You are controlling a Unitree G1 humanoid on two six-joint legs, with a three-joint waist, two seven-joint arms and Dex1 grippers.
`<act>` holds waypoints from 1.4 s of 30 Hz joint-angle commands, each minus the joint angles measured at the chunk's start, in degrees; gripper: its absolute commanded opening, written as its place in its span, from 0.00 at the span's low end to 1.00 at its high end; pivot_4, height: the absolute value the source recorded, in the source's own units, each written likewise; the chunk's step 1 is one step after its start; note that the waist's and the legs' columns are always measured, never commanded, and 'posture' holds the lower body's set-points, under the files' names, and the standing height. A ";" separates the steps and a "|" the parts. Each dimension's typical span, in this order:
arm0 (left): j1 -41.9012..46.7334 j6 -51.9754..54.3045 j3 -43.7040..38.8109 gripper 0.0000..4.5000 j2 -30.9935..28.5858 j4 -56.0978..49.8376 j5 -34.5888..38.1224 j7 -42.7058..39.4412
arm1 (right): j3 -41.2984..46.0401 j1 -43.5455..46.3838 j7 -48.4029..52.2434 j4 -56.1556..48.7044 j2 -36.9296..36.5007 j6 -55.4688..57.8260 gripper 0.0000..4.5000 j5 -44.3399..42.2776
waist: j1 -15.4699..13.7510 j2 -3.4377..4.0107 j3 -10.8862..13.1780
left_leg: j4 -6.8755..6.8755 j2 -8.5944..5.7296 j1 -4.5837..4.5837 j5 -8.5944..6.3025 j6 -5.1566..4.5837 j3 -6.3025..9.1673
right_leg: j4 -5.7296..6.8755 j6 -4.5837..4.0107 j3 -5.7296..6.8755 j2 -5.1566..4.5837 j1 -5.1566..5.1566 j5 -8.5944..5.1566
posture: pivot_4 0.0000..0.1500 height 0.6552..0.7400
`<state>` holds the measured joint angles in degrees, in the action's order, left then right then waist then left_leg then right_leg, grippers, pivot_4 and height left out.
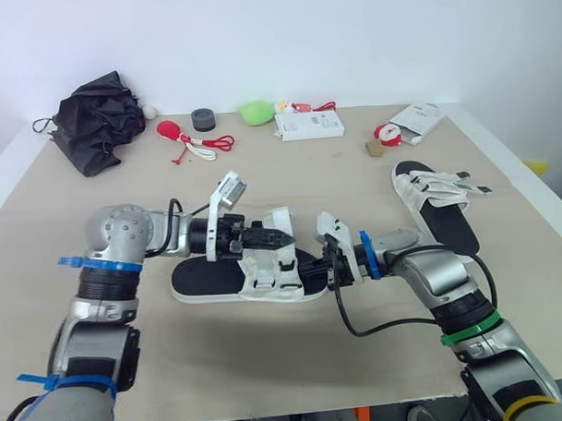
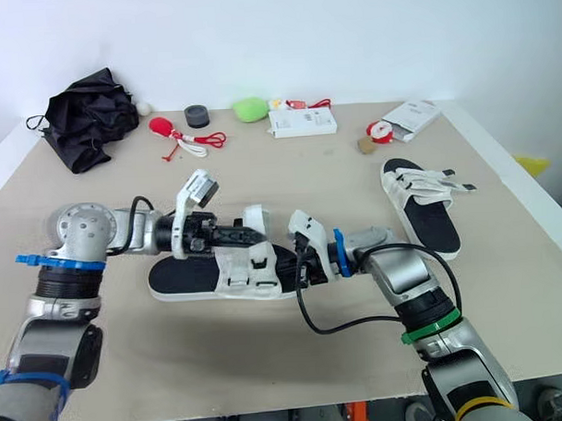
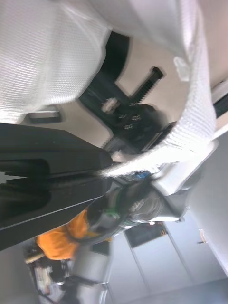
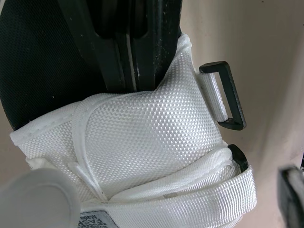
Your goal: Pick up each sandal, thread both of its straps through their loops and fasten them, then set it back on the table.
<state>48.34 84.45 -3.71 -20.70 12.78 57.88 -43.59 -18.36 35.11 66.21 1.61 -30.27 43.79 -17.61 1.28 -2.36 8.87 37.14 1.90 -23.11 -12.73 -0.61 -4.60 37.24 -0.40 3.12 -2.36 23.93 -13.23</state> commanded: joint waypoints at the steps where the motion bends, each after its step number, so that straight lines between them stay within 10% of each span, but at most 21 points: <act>1: 2.44 2.56 -4.61 0.01 3.24 1.37 1.23 3.88 | -3.56 -0.93 -0.35 2.06 0.53 0.48 0.00 1.83 | 0.05 0.00 0.00 | 0.01 0.00 0.00 0.00 0.00 0.00 | 0.03 0.00 -0.01 0.00 0.00 0.01 | 1.00 1.00; 42: -5.05 8.05 1.49 0.01 0.27 -1.63 -1.73 5.48 | -2.96 -1.17 -1.09 2.68 1.25 -0.56 0.00 2.65 | 0.08 0.01 0.00 | 0.06 0.22 0.06 0.09 0.17 -0.01 | 0.12 -0.17 -0.01 0.18 0.03 0.10 | 1.00 1.00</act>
<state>44.21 91.33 -3.55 -20.17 12.69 56.21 -38.13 -18.49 35.29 66.02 2.44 -29.17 42.51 -16.69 1.37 -2.35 8.86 37.20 2.12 -23.05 -12.63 -0.44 -4.61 37.36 -0.58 3.11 -2.17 23.96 -13.13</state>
